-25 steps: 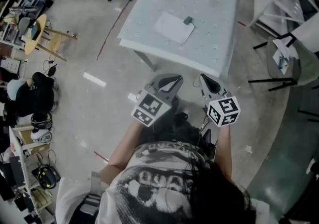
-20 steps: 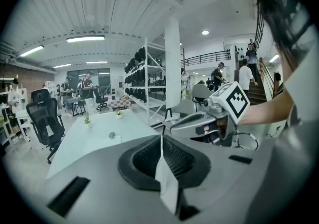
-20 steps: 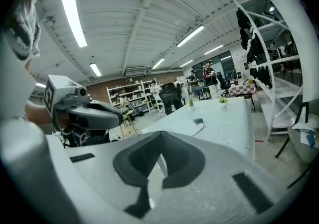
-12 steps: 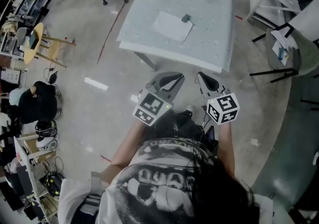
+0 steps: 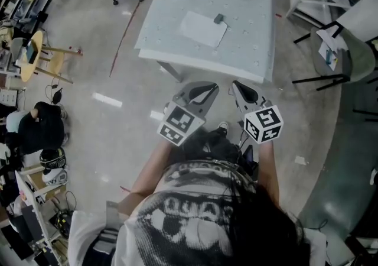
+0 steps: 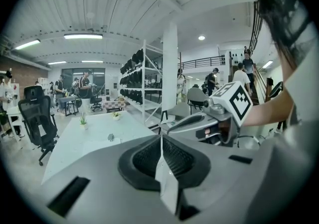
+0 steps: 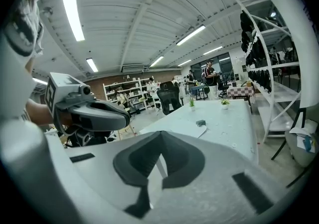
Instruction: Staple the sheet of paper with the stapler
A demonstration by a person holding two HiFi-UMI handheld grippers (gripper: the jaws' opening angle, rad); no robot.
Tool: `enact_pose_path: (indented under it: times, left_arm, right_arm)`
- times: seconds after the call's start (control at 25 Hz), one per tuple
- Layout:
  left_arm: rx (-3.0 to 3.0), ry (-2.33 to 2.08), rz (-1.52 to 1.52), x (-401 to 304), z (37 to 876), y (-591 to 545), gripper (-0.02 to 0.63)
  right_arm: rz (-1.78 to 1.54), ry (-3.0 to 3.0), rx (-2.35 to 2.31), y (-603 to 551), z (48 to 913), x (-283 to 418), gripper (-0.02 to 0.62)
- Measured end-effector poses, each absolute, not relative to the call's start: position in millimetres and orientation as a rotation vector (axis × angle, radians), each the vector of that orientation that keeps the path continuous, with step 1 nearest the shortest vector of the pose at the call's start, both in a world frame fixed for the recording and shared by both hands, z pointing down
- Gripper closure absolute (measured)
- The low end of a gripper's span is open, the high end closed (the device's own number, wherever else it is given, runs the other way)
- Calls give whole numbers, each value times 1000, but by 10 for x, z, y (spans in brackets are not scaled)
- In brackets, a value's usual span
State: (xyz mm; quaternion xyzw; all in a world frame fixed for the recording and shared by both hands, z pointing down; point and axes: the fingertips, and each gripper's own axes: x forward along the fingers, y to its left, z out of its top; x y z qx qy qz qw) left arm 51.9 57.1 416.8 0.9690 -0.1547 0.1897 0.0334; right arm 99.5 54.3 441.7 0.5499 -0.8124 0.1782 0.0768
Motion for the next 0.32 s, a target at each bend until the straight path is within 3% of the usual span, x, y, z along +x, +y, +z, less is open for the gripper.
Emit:
enact_pose_path:
  times: [0.32]
  left_arm:
    - [2976, -466, 573, 378, 4180, 457, 597]
  right_arm:
    - [535, -2420, 1644, 434, 4429, 861, 597]
